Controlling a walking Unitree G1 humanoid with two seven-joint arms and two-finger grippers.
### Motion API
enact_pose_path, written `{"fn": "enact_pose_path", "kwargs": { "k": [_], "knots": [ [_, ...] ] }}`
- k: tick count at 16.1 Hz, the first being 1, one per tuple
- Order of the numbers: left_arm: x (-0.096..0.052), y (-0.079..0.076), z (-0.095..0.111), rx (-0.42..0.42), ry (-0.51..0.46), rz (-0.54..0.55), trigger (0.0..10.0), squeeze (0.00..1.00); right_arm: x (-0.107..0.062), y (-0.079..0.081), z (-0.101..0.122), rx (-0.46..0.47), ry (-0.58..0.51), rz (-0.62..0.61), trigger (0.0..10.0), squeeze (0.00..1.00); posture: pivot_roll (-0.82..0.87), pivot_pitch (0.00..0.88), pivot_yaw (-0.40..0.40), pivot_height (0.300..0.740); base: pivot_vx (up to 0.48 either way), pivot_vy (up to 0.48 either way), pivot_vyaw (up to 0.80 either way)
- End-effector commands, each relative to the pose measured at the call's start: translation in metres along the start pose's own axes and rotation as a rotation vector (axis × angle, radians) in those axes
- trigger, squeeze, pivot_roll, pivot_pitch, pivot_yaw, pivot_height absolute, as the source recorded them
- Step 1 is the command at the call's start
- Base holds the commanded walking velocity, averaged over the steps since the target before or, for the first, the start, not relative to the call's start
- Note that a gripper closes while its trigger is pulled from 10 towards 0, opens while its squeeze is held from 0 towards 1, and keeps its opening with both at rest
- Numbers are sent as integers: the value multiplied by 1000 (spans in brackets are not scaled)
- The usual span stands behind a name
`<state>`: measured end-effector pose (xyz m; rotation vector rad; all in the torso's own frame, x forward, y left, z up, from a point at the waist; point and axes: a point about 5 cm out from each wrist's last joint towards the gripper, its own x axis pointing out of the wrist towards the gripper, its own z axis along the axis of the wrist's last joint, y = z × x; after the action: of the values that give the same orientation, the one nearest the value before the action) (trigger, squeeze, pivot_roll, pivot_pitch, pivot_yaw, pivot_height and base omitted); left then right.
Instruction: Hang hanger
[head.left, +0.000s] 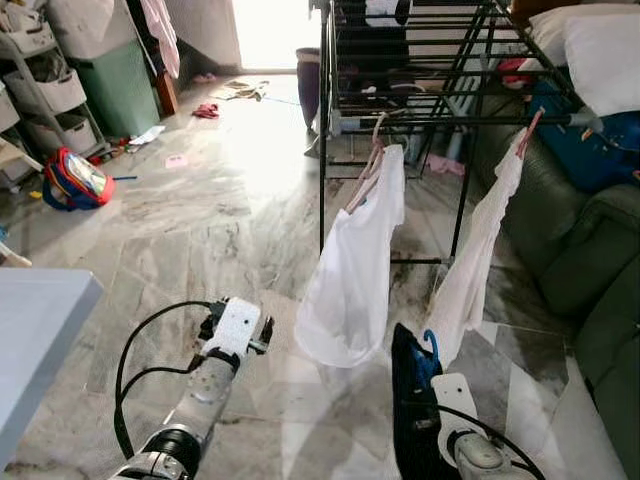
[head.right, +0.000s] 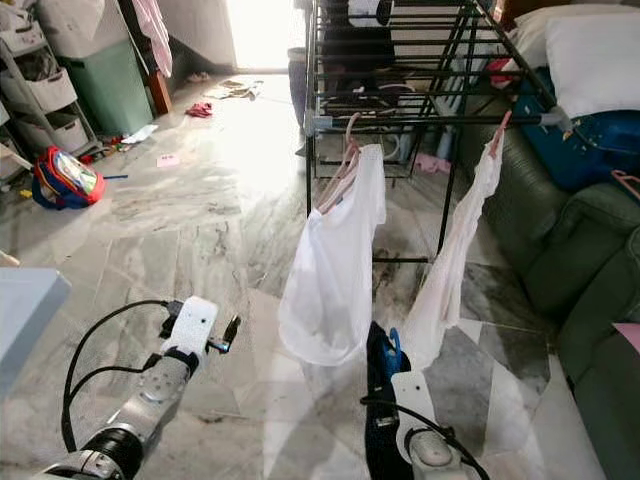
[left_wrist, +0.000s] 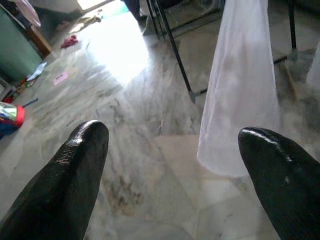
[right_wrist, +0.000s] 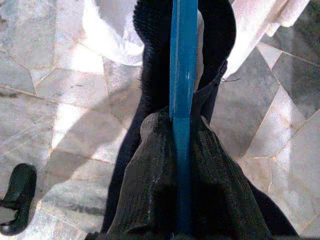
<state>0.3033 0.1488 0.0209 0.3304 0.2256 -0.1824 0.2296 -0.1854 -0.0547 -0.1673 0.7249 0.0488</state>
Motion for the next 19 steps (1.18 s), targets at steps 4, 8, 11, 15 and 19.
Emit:
{"fn": "enact_pose_path", "kwargs": {
  "k": [4,8,11,15,19],
  "knots": [
    [-8,-2,5,-83,-101,1,10000,0,3,0,35,16,-192,-2,10000,0,87,96,14,740,0,0,0],
    [-23,1,-13,-119,-65,56,10000,0,-5,2,79,41,-433,14,10000,0,76,126,5,740,0,0,0],
    [-15,1,-2,-112,-87,46,10000,0,-9,10,95,-29,-502,63,10000,0,68,135,3,740,0,0,0],
    [-17,-1,-2,-124,-89,46,10000,0,-16,12,106,-6,-542,62,10000,0,66,141,5,740,0,0,0],
    [-18,0,-7,-149,-62,58,10000,0,-18,16,99,-5,-520,72,10000,0,68,148,4,740,0,0,0]
  ]
}}
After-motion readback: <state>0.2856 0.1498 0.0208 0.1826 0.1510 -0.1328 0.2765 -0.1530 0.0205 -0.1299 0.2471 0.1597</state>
